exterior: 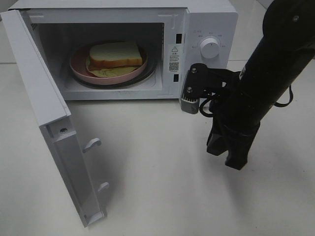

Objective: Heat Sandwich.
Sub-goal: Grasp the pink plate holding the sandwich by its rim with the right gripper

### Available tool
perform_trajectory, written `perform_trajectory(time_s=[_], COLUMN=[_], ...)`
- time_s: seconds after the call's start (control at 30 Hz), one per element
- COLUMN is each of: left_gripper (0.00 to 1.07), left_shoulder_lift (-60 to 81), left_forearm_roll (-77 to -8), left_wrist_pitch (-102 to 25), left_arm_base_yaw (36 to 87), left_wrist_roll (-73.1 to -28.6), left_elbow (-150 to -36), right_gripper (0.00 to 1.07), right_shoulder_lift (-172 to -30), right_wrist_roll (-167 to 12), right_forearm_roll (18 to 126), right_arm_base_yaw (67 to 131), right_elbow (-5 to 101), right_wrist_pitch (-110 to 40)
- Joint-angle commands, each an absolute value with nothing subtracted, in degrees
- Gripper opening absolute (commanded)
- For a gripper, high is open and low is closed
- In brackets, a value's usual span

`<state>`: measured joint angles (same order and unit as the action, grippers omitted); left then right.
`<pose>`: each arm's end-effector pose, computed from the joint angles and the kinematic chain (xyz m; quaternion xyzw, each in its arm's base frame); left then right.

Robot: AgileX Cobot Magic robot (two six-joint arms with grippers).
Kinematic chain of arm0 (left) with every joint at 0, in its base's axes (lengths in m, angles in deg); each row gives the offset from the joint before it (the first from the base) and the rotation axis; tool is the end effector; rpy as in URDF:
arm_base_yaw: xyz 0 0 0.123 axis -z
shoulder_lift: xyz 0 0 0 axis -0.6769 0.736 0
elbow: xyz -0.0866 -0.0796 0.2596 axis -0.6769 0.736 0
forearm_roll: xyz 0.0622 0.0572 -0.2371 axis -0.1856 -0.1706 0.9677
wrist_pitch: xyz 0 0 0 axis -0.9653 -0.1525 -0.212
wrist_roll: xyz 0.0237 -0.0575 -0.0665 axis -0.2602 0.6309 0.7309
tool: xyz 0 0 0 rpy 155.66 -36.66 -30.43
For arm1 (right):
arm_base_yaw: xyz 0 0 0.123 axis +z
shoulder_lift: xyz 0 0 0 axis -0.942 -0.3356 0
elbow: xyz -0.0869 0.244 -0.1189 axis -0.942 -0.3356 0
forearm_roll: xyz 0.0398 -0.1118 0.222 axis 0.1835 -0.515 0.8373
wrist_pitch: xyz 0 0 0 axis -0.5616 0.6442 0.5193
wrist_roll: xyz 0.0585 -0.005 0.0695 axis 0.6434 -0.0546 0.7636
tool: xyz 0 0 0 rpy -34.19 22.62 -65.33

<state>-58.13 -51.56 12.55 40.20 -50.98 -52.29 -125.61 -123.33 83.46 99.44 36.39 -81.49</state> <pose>-0.0087 -0.0083 0.2808 0.0143 0.8521 -0.0207 0.5227 0.2570 0.1572 0.2001 -0.5802 0.8010 0.0542 0.1368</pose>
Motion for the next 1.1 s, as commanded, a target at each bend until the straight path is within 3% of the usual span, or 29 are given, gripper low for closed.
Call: perform_trajectory(time_s=[0.03,0.23,0.3,0.33,0.4,0.5,0.53,0.67,1.1], left_gripper=[0.98,0.98,0.98,0.98,0.98,0.98,0.98,0.98,0.98], left_shoulder_lift=[-59.05,-59.05,-59.05,-59.05,-59.05,-59.05,-59.05,-59.05,-59.05], left_forearm_roll=[-51.45,-51.45,-51.45,-51.45,-51.45,-51.45,-51.45,-51.45,-51.45], left_wrist_pitch=[11.75,11.75,11.75,11.75,11.75,11.75,11.75,11.75,11.75], left_arm_base_yaw=[40.03,40.03,40.03,40.03,40.03,40.03,40.03,40.03,40.03], left_wrist_roll=[-50.69,-50.69,-50.69,-50.69,-50.69,-50.69,-50.69,-50.69,-50.69], left_elbow=[-52.23,-52.23,-52.23,-52.23,-52.23,-52.23,-52.23,-52.23,-52.23], right_gripper=[0.13,0.19,0.25,0.35,0.40,0.63,0.63,0.87,0.87], right_shoulder_lift=[-125.21,-125.21,-125.21,-125.21,-125.21,-125.21,-125.21,-125.21,-125.21], right_wrist_roll=[-139.77,-147.74,-147.22,-146.25,-145.50,-143.38,-143.38,-142.35,-141.89], right_forearm_roll=[82.83,82.49,82.08,81.63,81.63,81.57,81.57,81.28,77.27], right_arm_base_yaw=[99.04,99.04,99.04,99.04,99.04,99.04,99.04,99.21,99.21], right_elbow=[36.79,36.79,36.79,36.79,36.79,36.79,36.79,36.79,37.54], right_wrist_pitch=[-82.86,-82.63,-82.12,-81.54,-81.26,-80.51,-80.51,-80.05,-77.82])
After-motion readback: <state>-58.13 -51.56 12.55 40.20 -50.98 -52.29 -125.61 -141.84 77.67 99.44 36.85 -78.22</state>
